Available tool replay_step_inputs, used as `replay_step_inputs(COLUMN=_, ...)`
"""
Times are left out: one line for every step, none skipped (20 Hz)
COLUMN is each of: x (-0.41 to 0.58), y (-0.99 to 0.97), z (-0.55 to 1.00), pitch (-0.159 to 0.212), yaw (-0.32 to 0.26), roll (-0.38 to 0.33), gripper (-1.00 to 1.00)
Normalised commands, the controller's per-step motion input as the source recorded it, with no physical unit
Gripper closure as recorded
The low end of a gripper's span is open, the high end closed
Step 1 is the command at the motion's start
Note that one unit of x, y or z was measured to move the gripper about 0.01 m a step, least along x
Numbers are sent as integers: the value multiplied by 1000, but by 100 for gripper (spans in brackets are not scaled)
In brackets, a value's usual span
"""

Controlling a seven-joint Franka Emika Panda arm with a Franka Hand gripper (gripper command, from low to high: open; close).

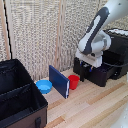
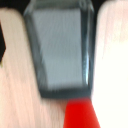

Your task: Please move the gripper into proximity with the fryer handle. Once close enough, gingerly grasp the handle and gently tug the fryer basket open in your direction.

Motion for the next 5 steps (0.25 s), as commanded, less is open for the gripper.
replay_step_inputs(x=91, y=29, z=1000, pitch=0, yaw=0, roll=11, gripper=-100)
replay_step_inputs(x=51, y=89, z=1000, pitch=0, yaw=0, roll=0, gripper=-100)
replay_step_inputs(x=46, y=77, z=989, pitch=0, yaw=-38, roll=0, gripper=-100)
replay_step_inputs(x=77, y=111, z=860, pitch=0, yaw=-42, roll=-16, gripper=-100)
replay_step_inputs(x=89, y=37, z=669, pitch=0, yaw=-23, roll=-25, gripper=-100)
